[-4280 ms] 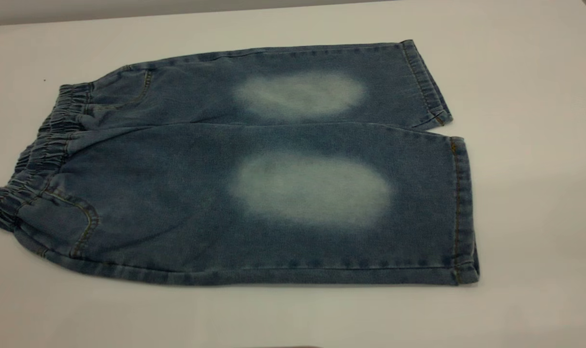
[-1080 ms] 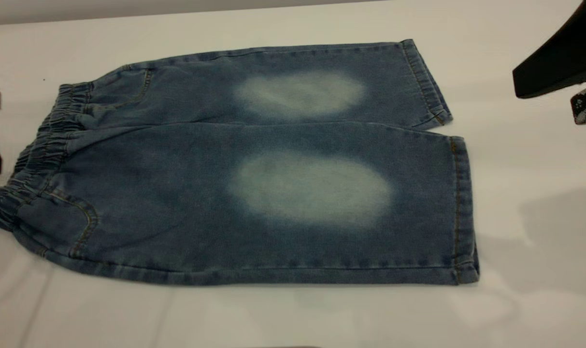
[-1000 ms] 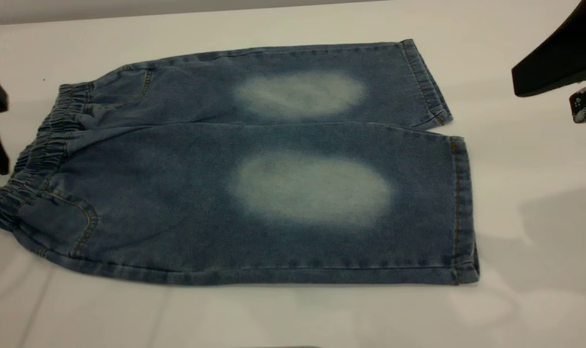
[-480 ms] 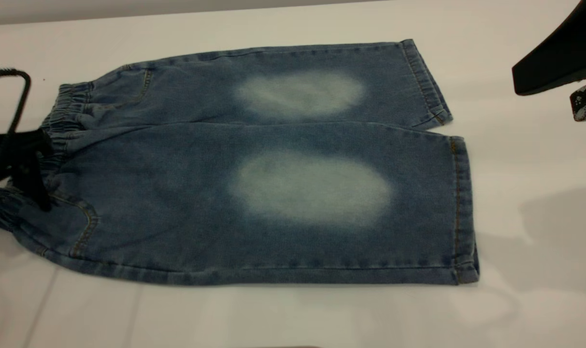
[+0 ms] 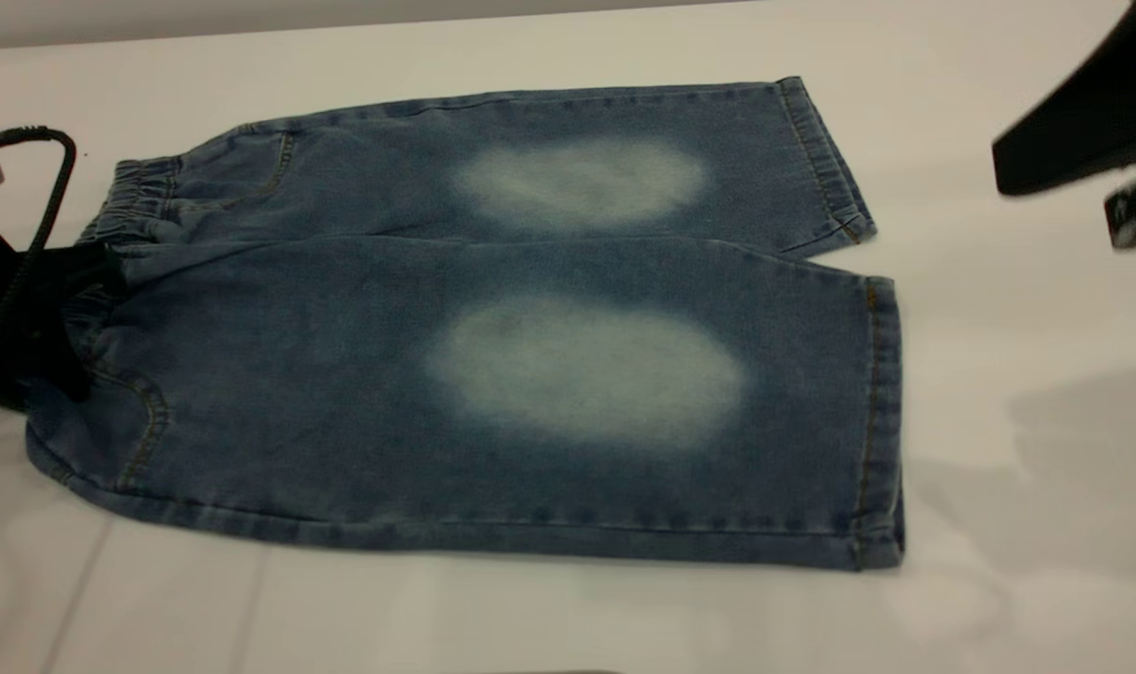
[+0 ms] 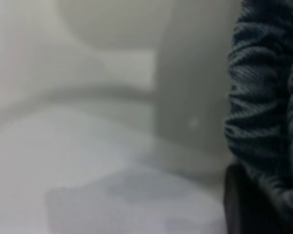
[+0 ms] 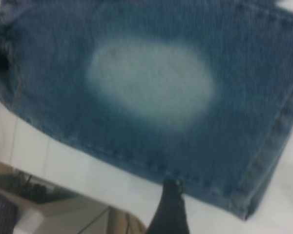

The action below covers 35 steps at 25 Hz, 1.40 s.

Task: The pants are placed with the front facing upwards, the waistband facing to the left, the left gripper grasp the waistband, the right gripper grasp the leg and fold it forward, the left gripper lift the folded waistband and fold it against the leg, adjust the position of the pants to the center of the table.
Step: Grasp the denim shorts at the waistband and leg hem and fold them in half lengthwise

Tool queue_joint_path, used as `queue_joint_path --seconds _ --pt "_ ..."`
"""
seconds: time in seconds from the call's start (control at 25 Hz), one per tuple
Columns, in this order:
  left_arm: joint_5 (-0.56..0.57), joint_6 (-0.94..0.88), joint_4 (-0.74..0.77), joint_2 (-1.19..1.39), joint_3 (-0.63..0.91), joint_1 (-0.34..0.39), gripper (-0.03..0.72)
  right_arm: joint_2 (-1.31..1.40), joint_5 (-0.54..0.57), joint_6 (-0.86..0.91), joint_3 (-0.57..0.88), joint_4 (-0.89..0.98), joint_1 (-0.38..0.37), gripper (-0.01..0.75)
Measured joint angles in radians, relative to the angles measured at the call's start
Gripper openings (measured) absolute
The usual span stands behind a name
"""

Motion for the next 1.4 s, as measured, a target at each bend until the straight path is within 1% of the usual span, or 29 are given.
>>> queue_joint_path --seconds 0.04,0.16,0.32,0.44,0.56,0.68,0.8,1.08,1.4 --pt "0.000 0.005 -0.002 0.000 0.000 -0.001 0.097 0.011 0.005 0.000 0.013 0.004 0.000 0.551" --pt "0.012 0.029 -0.002 -0.011 0.000 -0.012 0.092 0.064 0.029 0.000 0.049 0.047 0.000 0.551" --pt "0.038 0.051 -0.002 -0.050 0.000 -0.056 0.090 0.175 0.056 -0.024 0.094 0.129 0.014 0.549" --pt "0.045 0.063 -0.002 -0.082 0.000 -0.100 0.090 0.261 0.062 -0.083 0.102 0.217 0.085 0.538" --pt "0.049 0.063 -0.002 -0.093 0.000 -0.132 0.090 0.346 0.032 -0.177 0.102 0.347 0.187 0.531" --pt "0.055 0.064 -0.002 -0.095 0.000 -0.150 0.090 0.430 -0.013 -0.276 0.102 0.501 0.235 0.531" --pt "0.072 0.064 -0.002 -0.099 0.000 -0.151 0.090 0.503 -0.025 -0.340 0.079 0.556 0.237 0.531" --pt "0.094 0.065 -0.002 -0.101 0.000 -0.151 0.090 0.637 -0.052 -0.368 0.032 0.572 0.237 0.531" --pt "0.097 0.065 -0.002 -0.101 0.000 -0.151 0.090 0.709 0.010 -0.382 -0.087 0.571 0.239 0.523"
